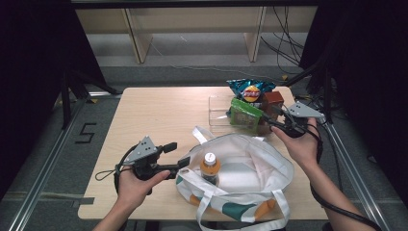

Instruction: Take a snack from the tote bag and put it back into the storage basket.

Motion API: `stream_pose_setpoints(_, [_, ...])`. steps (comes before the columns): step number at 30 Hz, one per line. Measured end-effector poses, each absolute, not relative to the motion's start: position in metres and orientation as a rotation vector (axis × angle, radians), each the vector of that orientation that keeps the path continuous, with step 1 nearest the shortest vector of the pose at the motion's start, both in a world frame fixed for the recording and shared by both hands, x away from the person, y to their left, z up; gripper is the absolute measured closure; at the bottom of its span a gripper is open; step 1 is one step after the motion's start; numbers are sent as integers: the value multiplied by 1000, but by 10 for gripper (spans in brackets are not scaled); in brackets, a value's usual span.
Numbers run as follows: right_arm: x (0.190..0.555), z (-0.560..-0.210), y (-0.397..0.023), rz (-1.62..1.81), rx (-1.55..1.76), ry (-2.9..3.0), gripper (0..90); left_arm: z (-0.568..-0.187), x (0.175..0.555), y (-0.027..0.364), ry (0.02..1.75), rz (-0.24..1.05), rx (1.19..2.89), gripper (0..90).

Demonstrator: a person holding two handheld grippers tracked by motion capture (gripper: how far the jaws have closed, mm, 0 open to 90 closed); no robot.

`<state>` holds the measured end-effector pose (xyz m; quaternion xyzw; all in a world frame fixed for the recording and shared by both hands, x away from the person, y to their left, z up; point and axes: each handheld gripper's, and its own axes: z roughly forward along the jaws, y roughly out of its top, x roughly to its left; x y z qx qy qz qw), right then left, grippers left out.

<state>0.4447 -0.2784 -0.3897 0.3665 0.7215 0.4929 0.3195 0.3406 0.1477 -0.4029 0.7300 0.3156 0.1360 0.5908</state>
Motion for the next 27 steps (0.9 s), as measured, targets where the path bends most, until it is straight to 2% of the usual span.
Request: stream_pose_setpoints(27, [399, -387, -322, 1281, 1058, 1849, 505, -399, 335, 143, 697, 318, 1698, 282])
